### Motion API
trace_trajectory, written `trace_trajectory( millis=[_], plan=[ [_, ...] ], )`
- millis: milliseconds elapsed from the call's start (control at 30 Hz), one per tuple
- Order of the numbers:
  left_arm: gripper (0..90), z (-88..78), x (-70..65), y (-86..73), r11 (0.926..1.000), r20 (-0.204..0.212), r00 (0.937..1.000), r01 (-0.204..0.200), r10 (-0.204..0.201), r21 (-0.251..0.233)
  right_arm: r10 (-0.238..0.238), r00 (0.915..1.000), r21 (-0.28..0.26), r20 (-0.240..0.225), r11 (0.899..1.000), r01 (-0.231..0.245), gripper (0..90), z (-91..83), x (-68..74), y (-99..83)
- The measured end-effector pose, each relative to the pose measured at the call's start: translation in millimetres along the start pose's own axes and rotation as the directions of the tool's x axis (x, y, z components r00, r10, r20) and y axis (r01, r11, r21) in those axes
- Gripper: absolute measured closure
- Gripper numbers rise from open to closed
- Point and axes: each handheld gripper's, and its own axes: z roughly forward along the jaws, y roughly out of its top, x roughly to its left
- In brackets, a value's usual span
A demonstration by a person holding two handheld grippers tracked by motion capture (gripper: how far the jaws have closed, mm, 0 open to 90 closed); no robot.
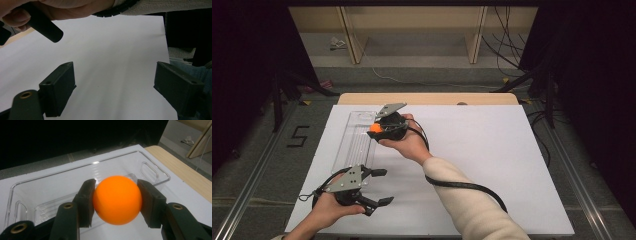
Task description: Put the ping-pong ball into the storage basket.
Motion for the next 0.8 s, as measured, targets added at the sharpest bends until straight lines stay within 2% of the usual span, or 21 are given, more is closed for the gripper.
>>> trace_trajectory(
  millis=[800],
  plan=[
    [16.6,0.5,-0.6,-0.1,1.0,0.001,1.0,-0.003,0.003,0.005,-0.002,1.0,0.007,-0.005,1.0,0.002,51.4,8.8,1.8,4.4]
  ],
)
